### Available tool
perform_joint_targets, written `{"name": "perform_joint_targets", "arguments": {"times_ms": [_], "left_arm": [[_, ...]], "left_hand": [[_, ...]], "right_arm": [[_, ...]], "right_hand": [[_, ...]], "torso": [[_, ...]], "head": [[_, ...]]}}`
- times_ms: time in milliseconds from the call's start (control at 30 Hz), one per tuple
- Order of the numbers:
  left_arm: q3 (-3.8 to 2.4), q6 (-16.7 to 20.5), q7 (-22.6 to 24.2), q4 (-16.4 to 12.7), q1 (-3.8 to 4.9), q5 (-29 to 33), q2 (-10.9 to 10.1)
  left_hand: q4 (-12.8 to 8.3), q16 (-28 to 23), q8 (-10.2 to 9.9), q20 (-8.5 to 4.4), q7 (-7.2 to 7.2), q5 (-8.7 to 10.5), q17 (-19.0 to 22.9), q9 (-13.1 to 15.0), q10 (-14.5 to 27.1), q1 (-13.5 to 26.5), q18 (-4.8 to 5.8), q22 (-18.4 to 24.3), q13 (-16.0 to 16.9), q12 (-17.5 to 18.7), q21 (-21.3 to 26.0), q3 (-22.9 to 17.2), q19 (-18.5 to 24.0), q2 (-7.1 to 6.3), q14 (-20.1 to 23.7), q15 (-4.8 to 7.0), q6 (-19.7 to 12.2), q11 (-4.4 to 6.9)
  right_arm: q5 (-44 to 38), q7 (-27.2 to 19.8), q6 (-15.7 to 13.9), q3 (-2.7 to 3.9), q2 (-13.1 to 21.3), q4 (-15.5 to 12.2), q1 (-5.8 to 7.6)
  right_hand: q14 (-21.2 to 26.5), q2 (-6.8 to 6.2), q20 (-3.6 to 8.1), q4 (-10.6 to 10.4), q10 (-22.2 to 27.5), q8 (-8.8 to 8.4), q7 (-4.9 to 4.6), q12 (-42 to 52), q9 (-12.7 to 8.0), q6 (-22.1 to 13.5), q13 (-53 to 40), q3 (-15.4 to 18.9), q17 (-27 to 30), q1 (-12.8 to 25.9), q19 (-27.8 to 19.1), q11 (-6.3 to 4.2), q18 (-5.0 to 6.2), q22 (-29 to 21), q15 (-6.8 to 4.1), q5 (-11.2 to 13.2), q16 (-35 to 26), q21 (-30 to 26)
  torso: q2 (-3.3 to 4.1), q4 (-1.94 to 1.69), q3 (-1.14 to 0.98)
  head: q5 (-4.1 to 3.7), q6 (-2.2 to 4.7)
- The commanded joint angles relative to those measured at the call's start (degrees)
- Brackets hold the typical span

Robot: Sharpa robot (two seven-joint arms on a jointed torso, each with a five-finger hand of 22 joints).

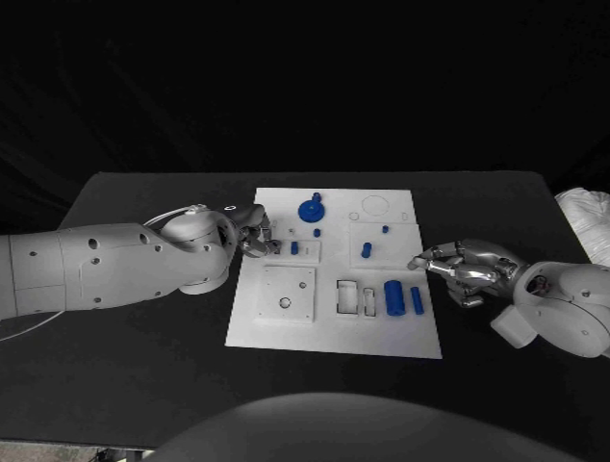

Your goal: Assemble the parts on the task board

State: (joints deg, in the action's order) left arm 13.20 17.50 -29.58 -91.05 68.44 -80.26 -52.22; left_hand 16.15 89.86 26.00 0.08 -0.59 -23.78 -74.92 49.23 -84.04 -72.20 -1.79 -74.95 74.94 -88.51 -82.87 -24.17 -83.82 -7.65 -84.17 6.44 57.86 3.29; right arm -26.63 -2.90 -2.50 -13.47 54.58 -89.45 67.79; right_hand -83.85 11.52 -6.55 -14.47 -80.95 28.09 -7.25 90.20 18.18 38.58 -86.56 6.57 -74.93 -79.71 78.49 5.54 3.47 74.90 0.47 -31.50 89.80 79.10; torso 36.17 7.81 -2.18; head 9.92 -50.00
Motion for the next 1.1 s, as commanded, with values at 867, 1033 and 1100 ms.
{"name": "perform_joint_targets", "arguments": {"times_ms": [867,1033,1100], "left_arm": [[-0.71,-21.85,6.81,3.98,9.49,24.02,-0.7],[-0.63,-24.44,5.32,4.88,10.36,24.94,-0.13],[-0.55,-24.38,4.99,4.82,10.5,24.03,-0.01]], "left_hand": [[-0.69,0.14,0.69,-0.23,0.7,8.19,-15.08,2.29,-4.49,-4.05,0.26,-13.04,13.47,-0.04,-0.5,-6.88,-3.53,-4.13,-5.83,0.21,1.56,0.57],[-0.59,0.14,0.67,-0.21,0.66,8.39,-15.08,2.29,-4.46,-3.95,0.25,-13.03,13.43,0.0,-0.48,-6.85,-3.51,-4.17,-5.83,0.18,1.67,0.53],[-0.56,0.14,0.65,-0.21,0.65,8.4,-15.08,2.29,-4.41,-3.94,0.24,-13.02,13.38,0.05,-0.45,-6.87,-3.5,-4.11,-5.83,0.17,1.69,0.52]], "right_arm": [[-0.46,0.69,0.25,0.0,-0.56,0.16,-0.02],[-0.46,0.65,0.18,0.0,-0.8,0.22,-0.02],[-0.46,0.6,0.18,0.0,-0.87,0.22,-0.02]], "right_hand": [[-6.15,0.95,-0.02,0.1,-9.05,-0.08,-0.05,-0.2,-0.01,-0.29,-3.44,-0.48,-15.07,-1.59,0.06,-2.79,-0.09,10.62,-0.41,-0.41,0.2,-0.14],[-6.15,0.95,-0.02,0.1,-9.05,-0.08,-0.05,-0.2,-0.01,-0.29,-3.44,-0.48,-15.07,-1.59,0.06,-2.79,-0.09,10.62,-0.41,-0.41,0.2,-0.14],[-6.15,0.95,-0.02,0.1,-9.05,-0.08,-0.05,-0.2,-0.01,-0.29,-3.44,-0.48,-15.07,-1.59,0.06,-2.79,-0.09,10.62,-0.41,-0.41,0.2,-0.14]], "torso": [[0.02,-0.02,-0.04],[0.01,0.09,-0.02],[0.09,0.07,0.02]], "head": [[0.22,0.0],[0.48,0.0],[0.4,0.0]]}}
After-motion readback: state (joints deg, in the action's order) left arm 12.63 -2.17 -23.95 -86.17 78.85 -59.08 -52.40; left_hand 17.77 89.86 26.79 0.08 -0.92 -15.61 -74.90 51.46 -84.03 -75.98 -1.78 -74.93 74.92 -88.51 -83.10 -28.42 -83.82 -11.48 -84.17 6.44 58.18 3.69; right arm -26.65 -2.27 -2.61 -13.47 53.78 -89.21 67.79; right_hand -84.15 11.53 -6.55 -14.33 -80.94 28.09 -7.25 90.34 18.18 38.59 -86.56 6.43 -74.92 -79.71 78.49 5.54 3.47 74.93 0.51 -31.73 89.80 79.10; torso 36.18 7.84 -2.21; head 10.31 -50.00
